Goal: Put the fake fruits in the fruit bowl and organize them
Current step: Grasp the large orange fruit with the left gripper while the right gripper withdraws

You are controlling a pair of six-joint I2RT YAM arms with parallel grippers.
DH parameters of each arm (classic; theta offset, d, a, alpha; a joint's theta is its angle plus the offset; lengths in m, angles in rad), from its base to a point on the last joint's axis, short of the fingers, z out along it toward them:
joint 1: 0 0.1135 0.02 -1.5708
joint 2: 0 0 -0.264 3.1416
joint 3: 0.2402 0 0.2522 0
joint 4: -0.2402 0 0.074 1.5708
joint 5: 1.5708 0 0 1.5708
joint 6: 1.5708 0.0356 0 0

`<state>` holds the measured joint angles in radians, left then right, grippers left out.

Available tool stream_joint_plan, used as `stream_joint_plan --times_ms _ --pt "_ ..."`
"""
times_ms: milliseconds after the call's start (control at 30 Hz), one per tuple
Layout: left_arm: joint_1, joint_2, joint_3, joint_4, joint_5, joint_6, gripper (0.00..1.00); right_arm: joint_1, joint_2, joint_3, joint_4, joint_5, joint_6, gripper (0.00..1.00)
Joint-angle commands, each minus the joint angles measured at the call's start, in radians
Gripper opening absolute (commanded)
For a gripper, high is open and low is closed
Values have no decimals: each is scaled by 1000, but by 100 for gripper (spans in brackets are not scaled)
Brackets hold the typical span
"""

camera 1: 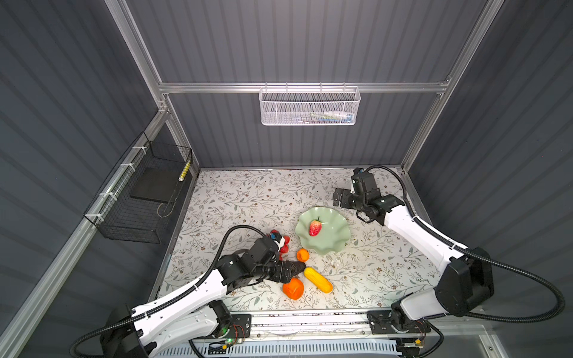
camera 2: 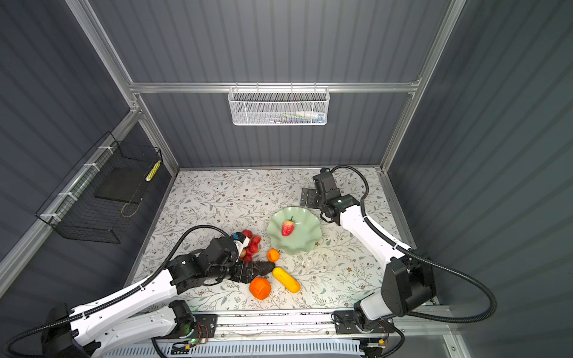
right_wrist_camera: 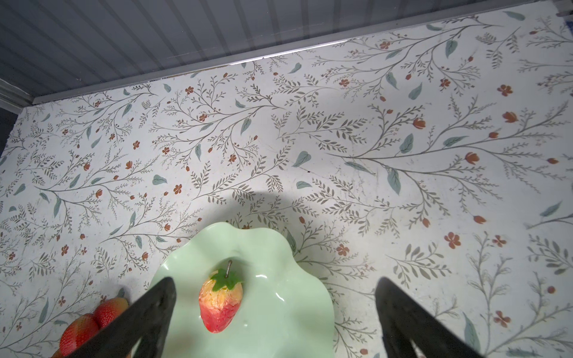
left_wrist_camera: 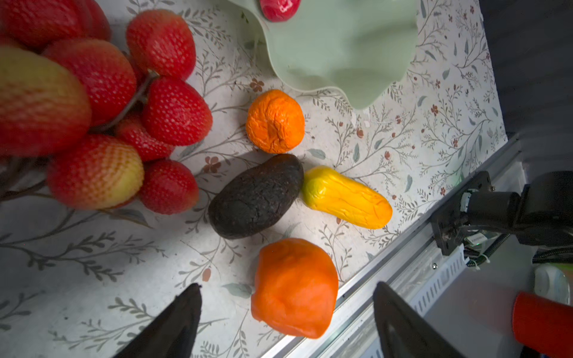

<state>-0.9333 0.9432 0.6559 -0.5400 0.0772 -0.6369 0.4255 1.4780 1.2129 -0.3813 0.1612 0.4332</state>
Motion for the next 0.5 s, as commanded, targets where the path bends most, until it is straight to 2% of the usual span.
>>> stream_joint_plan --times_ms 0,467 --pt "-26 -17 -22 -51 0 -29 90 -10 -16 -8 24 1 -6 99" --pt "-144 219 -70 128 45 -46 100 -24 -39 -63 45 -11 17 99"
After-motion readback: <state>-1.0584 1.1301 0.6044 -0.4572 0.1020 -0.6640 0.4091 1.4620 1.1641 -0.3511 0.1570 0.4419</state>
